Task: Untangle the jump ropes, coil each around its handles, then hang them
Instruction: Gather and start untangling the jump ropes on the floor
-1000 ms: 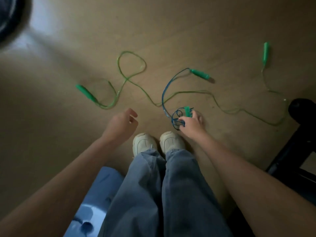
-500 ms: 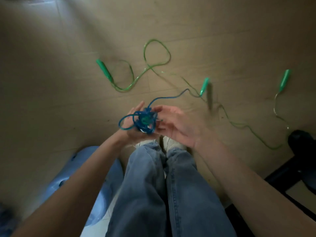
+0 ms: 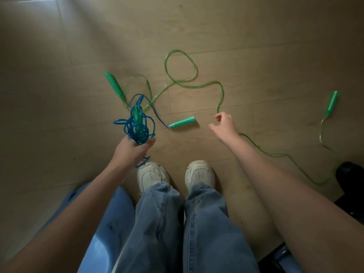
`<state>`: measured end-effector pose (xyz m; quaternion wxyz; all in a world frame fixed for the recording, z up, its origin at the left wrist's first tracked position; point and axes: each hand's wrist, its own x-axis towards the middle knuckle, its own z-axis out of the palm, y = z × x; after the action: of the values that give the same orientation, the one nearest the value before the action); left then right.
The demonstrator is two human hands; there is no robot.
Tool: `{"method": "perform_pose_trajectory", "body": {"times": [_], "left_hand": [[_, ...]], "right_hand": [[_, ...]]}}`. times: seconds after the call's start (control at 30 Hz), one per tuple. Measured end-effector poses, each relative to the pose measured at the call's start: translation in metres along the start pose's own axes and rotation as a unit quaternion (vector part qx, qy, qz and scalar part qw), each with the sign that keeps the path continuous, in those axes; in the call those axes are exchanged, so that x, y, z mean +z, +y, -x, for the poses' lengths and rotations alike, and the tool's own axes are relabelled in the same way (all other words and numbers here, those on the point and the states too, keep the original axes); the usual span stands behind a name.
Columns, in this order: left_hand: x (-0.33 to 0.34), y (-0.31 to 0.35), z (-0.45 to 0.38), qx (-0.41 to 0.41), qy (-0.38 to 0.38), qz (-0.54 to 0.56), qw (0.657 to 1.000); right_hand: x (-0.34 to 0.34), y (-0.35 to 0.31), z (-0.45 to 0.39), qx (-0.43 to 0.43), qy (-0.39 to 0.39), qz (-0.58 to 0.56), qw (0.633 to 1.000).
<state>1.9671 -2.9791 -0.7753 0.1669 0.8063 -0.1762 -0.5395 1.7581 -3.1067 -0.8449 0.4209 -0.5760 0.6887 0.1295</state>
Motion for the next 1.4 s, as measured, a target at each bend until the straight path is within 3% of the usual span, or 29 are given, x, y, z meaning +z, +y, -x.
{"method": "perform_pose_trajectory", "body": {"times": [0.2, 0.27, 0.33, 0.47, 0.57, 0.63, 0.67, 0.73, 0.83, 0.97, 1.03, 1.1, 1.17, 1.23, 1.27, 1.33, 1.4], "left_hand": [[0.043, -0.013, -0.057, 0.034, -0.045, 0.029, 0.998], [0.052, -0.016, -0.066, 0.058, -0.047, 0.005, 0.997], [0.056, -0.014, -0.066, 0.068, -0.039, -0.007, 0.997], [0.05, 0.033, -0.013, 0.069, -0.049, 0.104, 0.991], [0.036, 0.097, 0.058, 0.116, -0.141, 0.174, 0.968], [0.028, 0.135, 0.111, 0.112, -0.286, 0.219, 0.926], [0.024, 0.152, 0.137, 0.065, -0.362, 0.256, 0.894], [0.02, 0.17, 0.186, 0.005, -0.442, 0.243, 0.863], [0.008, 0.168, 0.238, -0.021, -0.424, 0.069, 0.903], [-0.038, 0.172, 0.283, -0.01, -0.362, -0.051, 0.931], [-0.055, 0.178, 0.312, 0.017, -0.326, -0.094, 0.94], [-0.067, 0.185, 0.348, 0.044, -0.268, -0.084, 0.959], [-0.083, 0.195, 0.39, 0.032, -0.233, 0.073, 0.969], [-0.104, 0.211, 0.434, 0.046, -0.246, 0.238, 0.938], [-0.115, 0.22, 0.456, 0.063, -0.271, 0.289, 0.916], [-0.135, 0.235, 0.499, 0.099, -0.312, 0.342, 0.881], [-0.153, 0.244, 0.531, 0.128, -0.311, 0.386, 0.859]], "right_hand": [[0.04, 0.052, -0.073, 0.081, 0.071, 0.142, 0.984], [0.047, 0.055, -0.081, 0.057, 0.083, 0.198, 0.975], [0.049, 0.047, -0.065, 0.013, 0.076, 0.186, 0.98], [0.013, 0.012, 0.045, -0.074, 0.13, -0.007, 0.989], [-0.055, -0.015, 0.159, -0.147, 0.083, -0.137, 0.976], [-0.11, -0.037, 0.229, -0.191, 0.023, -0.283, 0.94], [-0.136, -0.045, 0.257, -0.201, 0.0, -0.368, 0.908], [-0.177, -0.054, 0.301, -0.196, -0.02, -0.509, 0.838], [-0.221, -0.05, 0.338, -0.141, 0.031, -0.616, 0.775], [-0.232, -0.022, 0.37, 0.035, 0.114, -0.637, 0.761], [-0.231, -0.013, 0.391, 0.083, 0.127, -0.648, 0.746], [-0.24, -0.013, 0.408, 0.056, 0.129, -0.626, 0.767], [-0.254, -0.02, 0.429, 0.003, 0.069, -0.543, 0.837], [-0.269, -0.032, 0.453, -0.096, -0.062, -0.374, 0.92], [-0.272, -0.041, 0.466, -0.162, -0.133, -0.268, 0.94], [-0.266, -0.069, 0.49, -0.274, -0.236, -0.121, 0.924], [-0.255, -0.108, 0.511, -0.322, -0.294, -0.085, 0.896]]}}
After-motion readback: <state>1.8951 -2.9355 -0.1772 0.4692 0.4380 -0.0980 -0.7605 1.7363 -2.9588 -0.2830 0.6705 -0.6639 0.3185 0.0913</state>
